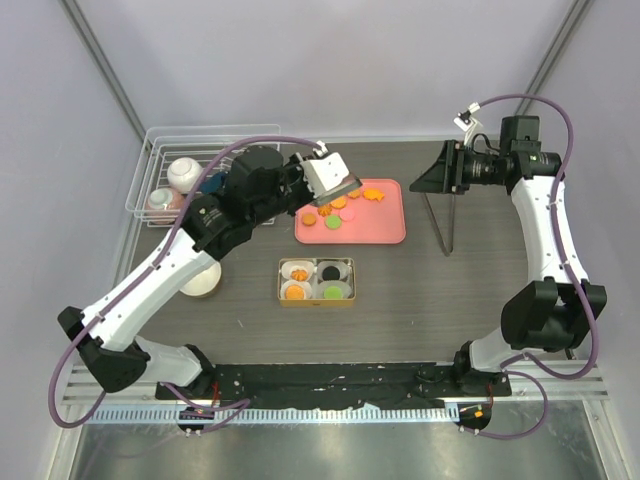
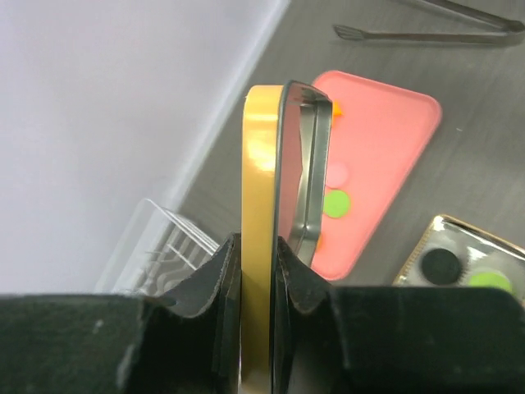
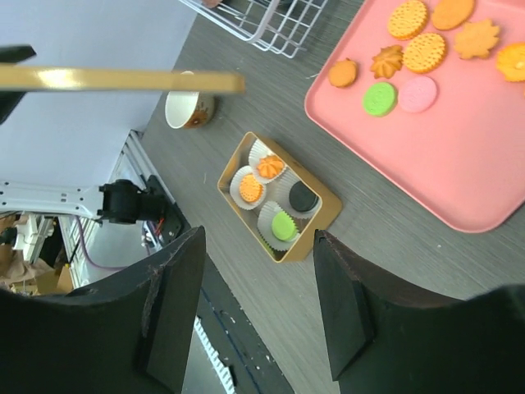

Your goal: Pack the cookies

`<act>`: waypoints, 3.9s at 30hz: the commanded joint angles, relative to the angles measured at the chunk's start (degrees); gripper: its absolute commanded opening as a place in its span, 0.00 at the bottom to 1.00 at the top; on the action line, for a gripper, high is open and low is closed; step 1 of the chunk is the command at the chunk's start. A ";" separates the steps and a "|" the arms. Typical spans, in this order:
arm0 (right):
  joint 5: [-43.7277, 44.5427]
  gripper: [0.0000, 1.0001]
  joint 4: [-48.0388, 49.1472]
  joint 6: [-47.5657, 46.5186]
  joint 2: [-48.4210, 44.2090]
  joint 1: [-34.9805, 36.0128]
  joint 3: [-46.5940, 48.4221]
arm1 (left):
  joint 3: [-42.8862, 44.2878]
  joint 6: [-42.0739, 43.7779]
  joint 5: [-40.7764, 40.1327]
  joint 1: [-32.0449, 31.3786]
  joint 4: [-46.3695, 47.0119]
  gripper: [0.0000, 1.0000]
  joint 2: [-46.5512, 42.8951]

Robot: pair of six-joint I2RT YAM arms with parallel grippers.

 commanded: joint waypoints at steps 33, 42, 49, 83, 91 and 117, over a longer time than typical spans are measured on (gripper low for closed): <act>-15.16 0.64 -33.66 -31.16 17.32 -0.97 14.48 | -40.64 52.79 12.86 -11.73 49.96 0.21 -18.83; -16.56 0.65 -33.66 -29.14 20.13 3.25 16.33 | -50.75 60.00 15.95 -11.73 59.52 0.19 -18.66; -16.21 0.66 -33.66 -29.14 21.28 4.92 14.92 | -55.50 66.59 17.53 -11.73 64.72 0.20 -18.83; -16.21 0.59 -33.66 -29.67 21.99 14.76 12.11 | -58.76 72.40 18.67 -9.36 68.42 0.27 -18.13; -16.39 0.40 -33.58 -30.11 20.31 15.47 11.14 | -58.49 72.67 18.59 -7.95 67.98 0.27 -17.34; -18.23 0.01 -33.58 -28.44 19.08 9.76 16.06 | -65.61 70.74 8.92 -7.24 68.86 0.41 -19.18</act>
